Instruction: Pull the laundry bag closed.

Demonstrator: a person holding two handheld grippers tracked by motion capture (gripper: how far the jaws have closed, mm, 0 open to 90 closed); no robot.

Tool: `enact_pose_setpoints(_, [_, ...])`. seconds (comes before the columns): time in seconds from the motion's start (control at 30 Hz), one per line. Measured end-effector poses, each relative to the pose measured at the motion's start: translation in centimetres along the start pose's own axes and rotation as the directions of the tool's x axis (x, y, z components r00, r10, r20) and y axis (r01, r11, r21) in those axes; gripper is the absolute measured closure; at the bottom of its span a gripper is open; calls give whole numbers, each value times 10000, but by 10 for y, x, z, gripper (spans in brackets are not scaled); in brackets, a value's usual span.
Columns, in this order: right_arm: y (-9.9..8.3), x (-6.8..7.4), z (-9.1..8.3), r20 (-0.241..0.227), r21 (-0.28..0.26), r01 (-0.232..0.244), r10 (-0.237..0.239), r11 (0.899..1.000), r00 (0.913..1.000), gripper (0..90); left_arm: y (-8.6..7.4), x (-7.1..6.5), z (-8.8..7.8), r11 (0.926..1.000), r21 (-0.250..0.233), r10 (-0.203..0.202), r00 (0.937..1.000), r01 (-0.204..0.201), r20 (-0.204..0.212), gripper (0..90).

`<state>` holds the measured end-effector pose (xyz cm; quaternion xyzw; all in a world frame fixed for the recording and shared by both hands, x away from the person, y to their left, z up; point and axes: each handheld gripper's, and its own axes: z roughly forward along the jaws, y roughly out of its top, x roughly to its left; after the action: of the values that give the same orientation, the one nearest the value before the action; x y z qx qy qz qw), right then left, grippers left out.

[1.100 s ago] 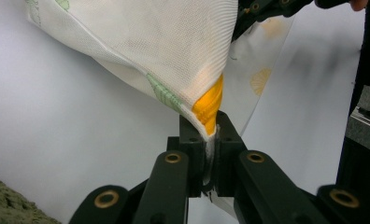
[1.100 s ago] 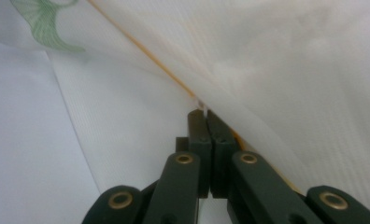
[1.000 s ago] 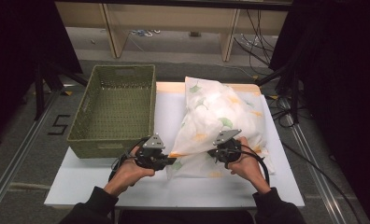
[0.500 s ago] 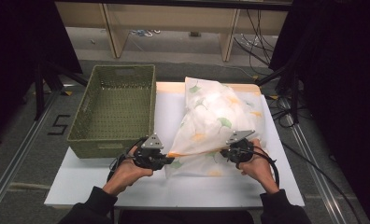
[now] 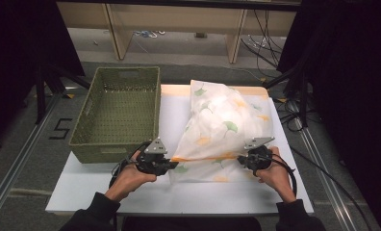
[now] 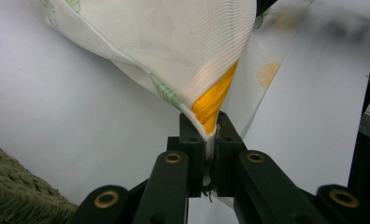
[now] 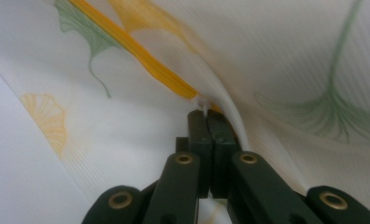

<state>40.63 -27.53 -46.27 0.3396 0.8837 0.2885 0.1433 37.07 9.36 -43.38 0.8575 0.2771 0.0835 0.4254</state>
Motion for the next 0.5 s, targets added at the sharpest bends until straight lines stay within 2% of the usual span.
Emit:
enact_pose_setpoints(0.13, [-8,-6,-2,81,-29,-120,120,9999,9999,900,0,0,0,10000,-25,-10,10000,10,21,846])
enact_pose_setpoints(0.17, [-9,-4,-6,-56,264,-572,574,9980,9983,900,0,0,0,10000,-39,-11,10000,11,41,846])
enact_pose_setpoints(0.2, [-11,-6,-6,26,226,-306,305,9993,9995,900,0,0,0,10000,-49,-69,10000,69,35,846])
enact_pose_setpoints(0.23, [-13,-8,-5,87,91,-249,248,9996,9997,900,0,0,-1,10000,-50,-59,10000,59,23,846])
enact_pose_setpoints(0.3, [-17,-11,-9,157,94,-437,436,9990,9989,900,0,1,-2,10000,19,14,9999,-13,-147,846])
enact_pose_setpoints(0.33, [-19,-12,-10,213,69,-663,662,9978,9976,900,0,1,-3,9999,90,87,9999,-86,-80,846])
enact_pose_setpoints(0.43, [-23,-18,-12,331,38,-450,449,9990,9984,900,-1,2,-3,10000,-17,0,9999,0,-131,846])
enact_pose_setpoints(0.47, [-27,-20,-15,386,83,-852,848,9963,9957,900,-1,2,-3,10000,-28,-7,9999,7,-130,846])
enact_pose_setpoints(0.5, [-27,-20,-15,386,83,-852,848,9963,9957,900,-1,2,-3,10000,-28,-7,9999,7,-130,846])
